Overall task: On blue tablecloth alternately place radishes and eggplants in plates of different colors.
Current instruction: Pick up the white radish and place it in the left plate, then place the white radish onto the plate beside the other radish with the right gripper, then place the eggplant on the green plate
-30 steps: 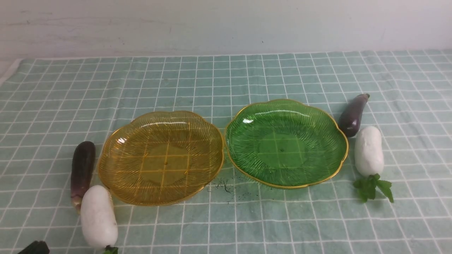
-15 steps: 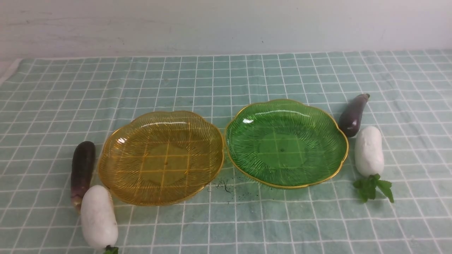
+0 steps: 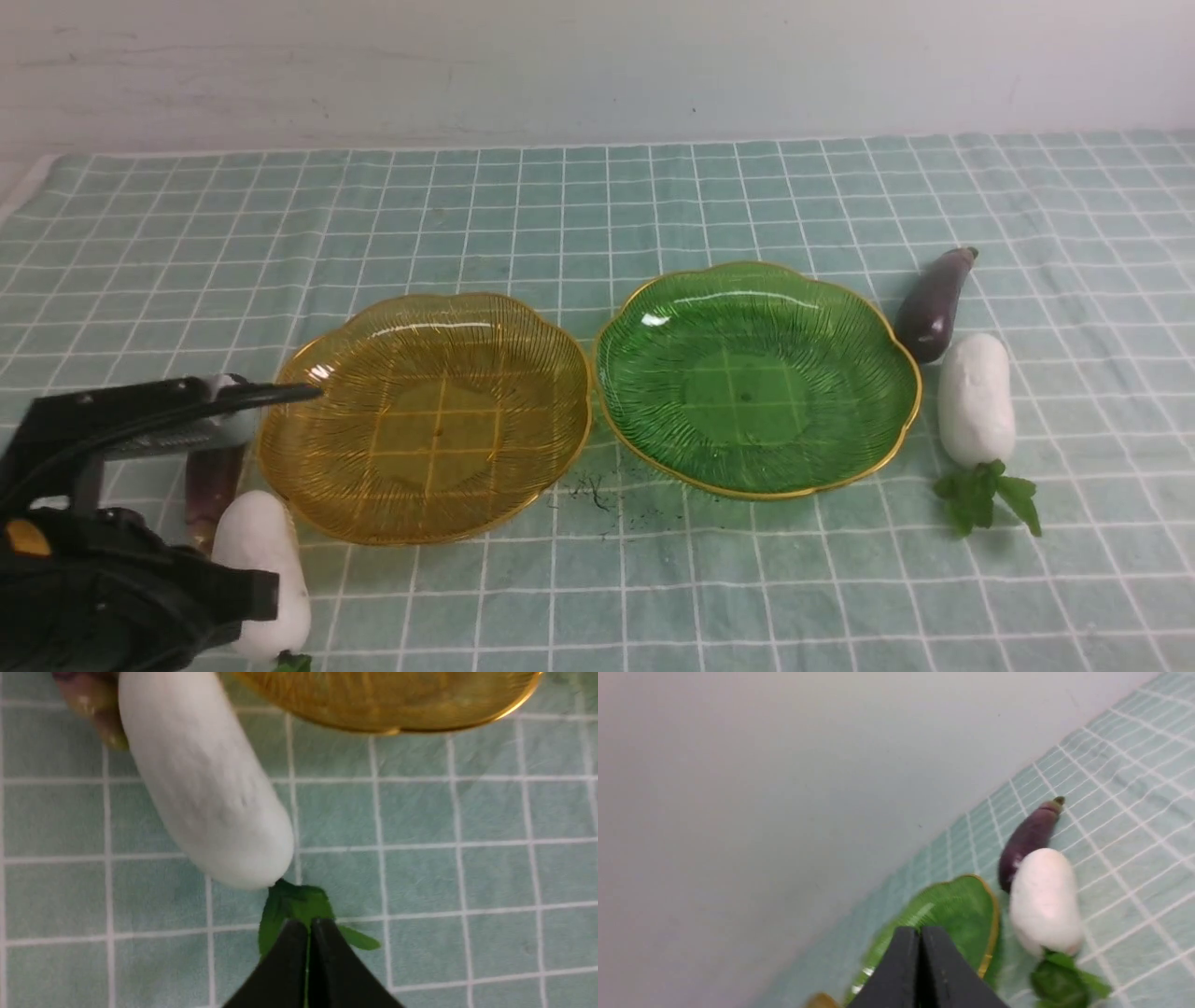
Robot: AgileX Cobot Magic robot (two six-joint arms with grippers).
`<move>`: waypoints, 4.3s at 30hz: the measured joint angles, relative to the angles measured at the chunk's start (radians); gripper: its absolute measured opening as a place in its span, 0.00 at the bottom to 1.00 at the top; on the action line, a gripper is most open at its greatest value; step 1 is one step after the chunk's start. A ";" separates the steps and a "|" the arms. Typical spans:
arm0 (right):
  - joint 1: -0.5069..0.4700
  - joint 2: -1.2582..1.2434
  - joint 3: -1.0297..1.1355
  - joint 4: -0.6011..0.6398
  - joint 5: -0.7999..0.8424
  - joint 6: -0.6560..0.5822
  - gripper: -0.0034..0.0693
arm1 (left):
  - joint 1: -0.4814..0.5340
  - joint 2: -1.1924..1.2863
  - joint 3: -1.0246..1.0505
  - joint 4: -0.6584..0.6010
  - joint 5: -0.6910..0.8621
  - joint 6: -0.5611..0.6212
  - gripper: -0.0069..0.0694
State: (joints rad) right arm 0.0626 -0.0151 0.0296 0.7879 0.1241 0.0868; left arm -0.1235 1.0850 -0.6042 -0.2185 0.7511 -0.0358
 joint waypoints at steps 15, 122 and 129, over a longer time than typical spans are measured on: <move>0.004 0.031 -0.085 0.149 0.135 -0.213 0.03 | 0.006 0.111 -0.136 0.051 -0.044 -0.077 0.26; 0.462 2.254 -1.893 0.079 0.743 -0.411 0.85 | 0.354 0.457 -0.621 -0.064 0.299 0.240 0.08; 0.441 2.254 -2.018 0.025 0.830 -0.402 0.95 | 0.356 0.496 -0.605 -0.067 0.241 0.240 0.10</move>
State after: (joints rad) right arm 0.5038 2.2390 -1.9883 0.8129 0.9541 -0.3148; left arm 0.2327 1.5811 -1.2093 -0.2855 0.9921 0.2046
